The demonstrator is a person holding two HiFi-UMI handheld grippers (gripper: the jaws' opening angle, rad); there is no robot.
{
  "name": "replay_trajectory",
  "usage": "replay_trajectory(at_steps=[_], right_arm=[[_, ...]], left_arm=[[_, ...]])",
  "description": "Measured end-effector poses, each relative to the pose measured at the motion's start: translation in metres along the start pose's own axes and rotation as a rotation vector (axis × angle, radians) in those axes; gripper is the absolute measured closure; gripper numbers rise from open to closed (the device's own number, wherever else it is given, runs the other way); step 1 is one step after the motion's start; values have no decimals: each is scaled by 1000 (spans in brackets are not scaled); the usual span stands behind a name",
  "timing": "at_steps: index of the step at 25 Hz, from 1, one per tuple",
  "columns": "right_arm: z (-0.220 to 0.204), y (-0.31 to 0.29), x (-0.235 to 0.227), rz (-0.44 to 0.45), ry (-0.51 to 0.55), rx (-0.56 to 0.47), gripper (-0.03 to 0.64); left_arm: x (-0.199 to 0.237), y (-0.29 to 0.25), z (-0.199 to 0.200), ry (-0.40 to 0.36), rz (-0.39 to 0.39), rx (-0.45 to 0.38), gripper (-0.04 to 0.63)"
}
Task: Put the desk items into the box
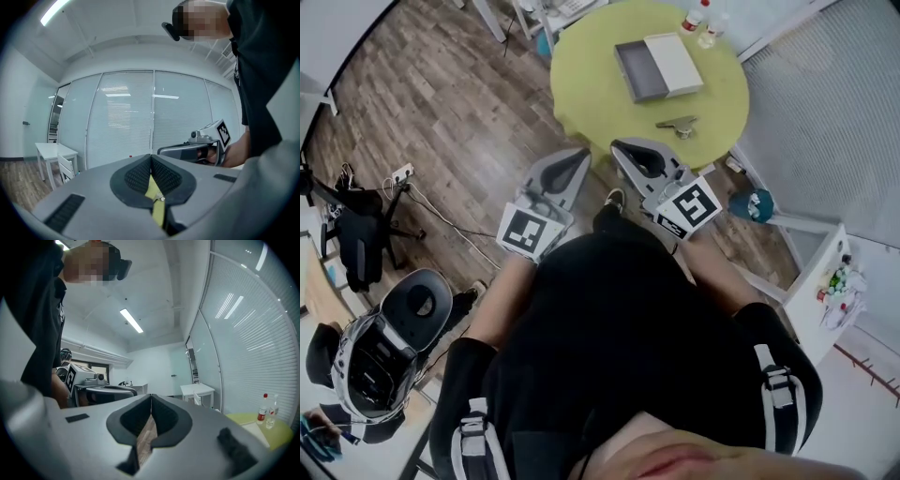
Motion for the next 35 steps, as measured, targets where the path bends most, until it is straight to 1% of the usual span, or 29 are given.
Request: replay_trajectory(at_steps=[2,8,13,16,19,21,23,26,32,35], right_arm=[[1,-5,-17,-5,0,0,600],[2,-16,-75,-15,-15,2,600],[0,-23,-108,-24,-12,6,600],[1,-23,-125,-48,-21,5,600],[0,-26,-140,-81,-29,4,600],[-4,-29,-149,-107,-26,13,600],[-5,-35,-156,-139,-27,19,600],[-6,-47,-168,-198,-26,25,600],[-4,-82,-190,-360,-44,38,600],[-2,-100,-202,-450,-56,38,600]], left_arm=[[10,-16,1,-1,-5,18,583],[40,-70,8,-3,-13,25,583],[55,-96,0,17,-21,88,583],[61,-113,-2,20,-45,92,583],[70,-129,-2,9,-80,76,583],[79,-137,-6,20,-104,92,583],[91,-145,-10,33,-133,101,583],[113,-160,-11,33,-198,90,583],[163,-184,-7,15,-363,79,583],[192,-198,-9,22,-453,106,583]])
Point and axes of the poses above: the fingertips, and each gripper's own axes: y backward along the fingers, x to its left, z out of its top, the point moved 5 cm from there along y, backward along the fingers, and after that the axes turned 12 degrees about -z, right-handed, at the moved point
